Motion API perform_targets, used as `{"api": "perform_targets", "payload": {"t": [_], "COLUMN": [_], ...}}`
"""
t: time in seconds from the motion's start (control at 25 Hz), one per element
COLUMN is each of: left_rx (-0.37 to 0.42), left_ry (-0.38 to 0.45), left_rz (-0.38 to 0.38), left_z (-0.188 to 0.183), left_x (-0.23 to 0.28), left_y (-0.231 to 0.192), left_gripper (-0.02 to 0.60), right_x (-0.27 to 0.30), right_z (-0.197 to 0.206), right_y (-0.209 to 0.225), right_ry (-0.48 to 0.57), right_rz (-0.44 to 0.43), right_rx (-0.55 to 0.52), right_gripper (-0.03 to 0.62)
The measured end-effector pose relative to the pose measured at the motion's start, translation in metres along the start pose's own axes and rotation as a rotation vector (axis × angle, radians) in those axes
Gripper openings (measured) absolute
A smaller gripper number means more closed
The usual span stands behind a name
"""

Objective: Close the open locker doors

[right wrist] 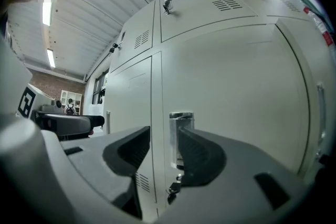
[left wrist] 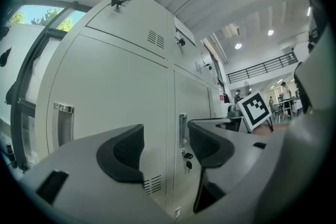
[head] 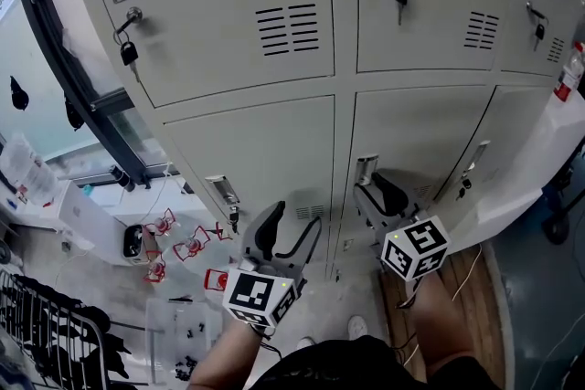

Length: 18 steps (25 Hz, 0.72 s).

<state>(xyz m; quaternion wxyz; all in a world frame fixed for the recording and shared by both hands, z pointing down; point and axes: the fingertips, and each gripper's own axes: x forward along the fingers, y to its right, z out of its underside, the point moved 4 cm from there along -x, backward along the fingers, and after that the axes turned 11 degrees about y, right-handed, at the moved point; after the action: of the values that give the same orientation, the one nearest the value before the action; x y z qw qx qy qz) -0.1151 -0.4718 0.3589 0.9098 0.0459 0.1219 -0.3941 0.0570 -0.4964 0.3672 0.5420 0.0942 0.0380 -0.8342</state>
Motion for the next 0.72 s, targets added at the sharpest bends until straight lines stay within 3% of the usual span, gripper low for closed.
{"api": "perform_targets", "payload": {"t": [0.72], "left_rx": [-0.067], "left_ry": [-0.019], "left_rz": [0.164], "left_z": [0.001], "left_x": [-0.046], "left_y": [0.012], "left_gripper": [0.249], "right_x": [-0.062], "right_z": [-0.009], "right_y": [-0.061], "right_ry": [0.012], "right_rz": [0.118], "right_rx": [-0.027], "right_gripper": [0.147]}}
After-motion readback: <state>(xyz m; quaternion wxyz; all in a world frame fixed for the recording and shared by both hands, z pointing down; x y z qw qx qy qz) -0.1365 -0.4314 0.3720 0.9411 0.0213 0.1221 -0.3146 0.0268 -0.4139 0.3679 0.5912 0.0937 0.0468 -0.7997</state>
